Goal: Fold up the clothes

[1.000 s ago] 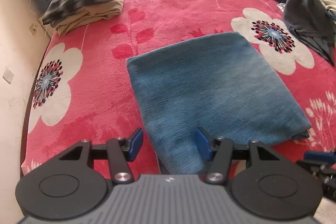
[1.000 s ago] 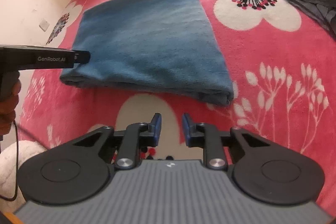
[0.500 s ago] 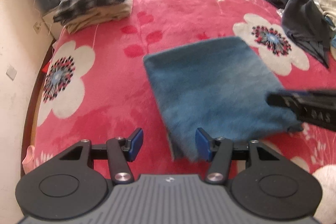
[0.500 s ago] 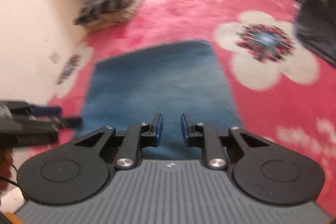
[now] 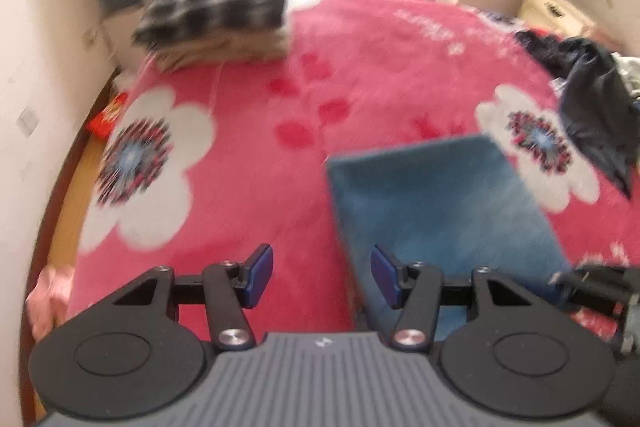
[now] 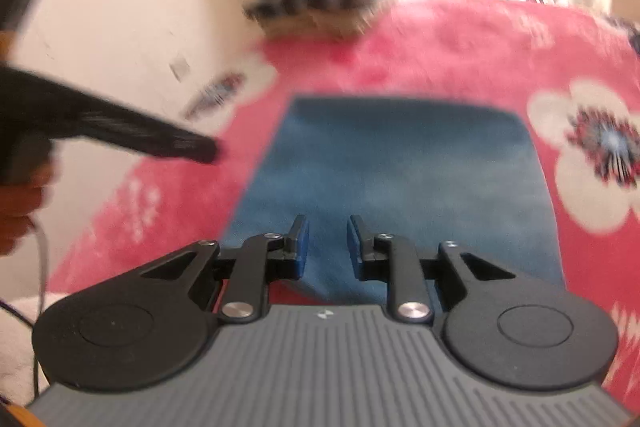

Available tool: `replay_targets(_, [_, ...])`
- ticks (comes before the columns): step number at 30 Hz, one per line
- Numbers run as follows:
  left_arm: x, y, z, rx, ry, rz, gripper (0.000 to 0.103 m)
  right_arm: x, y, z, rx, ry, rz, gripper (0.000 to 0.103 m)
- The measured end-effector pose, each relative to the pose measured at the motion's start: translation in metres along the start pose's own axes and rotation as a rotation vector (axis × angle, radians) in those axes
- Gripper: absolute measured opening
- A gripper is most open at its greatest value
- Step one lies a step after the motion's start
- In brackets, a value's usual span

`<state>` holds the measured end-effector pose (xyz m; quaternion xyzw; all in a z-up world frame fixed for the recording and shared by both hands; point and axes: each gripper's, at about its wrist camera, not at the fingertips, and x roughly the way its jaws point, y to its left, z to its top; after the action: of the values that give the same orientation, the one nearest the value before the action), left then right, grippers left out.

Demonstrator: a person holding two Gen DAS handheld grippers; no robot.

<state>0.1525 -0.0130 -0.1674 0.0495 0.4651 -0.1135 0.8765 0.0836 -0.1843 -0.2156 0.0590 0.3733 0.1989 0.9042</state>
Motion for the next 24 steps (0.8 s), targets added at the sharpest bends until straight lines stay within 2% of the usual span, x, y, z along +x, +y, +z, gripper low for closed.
replay_targets(2, [0.011, -0.011, 0.009, 0.033, -0.024, -0.033, 0.055, 0.009, 0.007, -0.004, -0.02, 0.02, 0.037, 0.021])
replay_targets(5, [0.04, -0.031, 0.019, 0.095, -0.003, -0.052, 0.053, 0.035, 0.012, -0.022, -0.036, 0.104, 0.047, 0.02])
replay_targets(8, [0.068, -0.043, 0.023, 0.139, 0.027, -0.044, 0.05, 0.034, 0.016, -0.026, -0.08, 0.087, 0.044, 0.02])
replay_targets(13, [0.092, -0.047, 0.022, 0.15, 0.063, -0.031, 0.051, 0.032, 0.01, -0.029, -0.039, 0.071, 0.062, 0.02])
replay_targets(24, [0.1, -0.039, 0.018, 0.103, 0.067, -0.04, 0.055, 0.035, 0.012, -0.035, -0.069, 0.037, 0.065, 0.02])
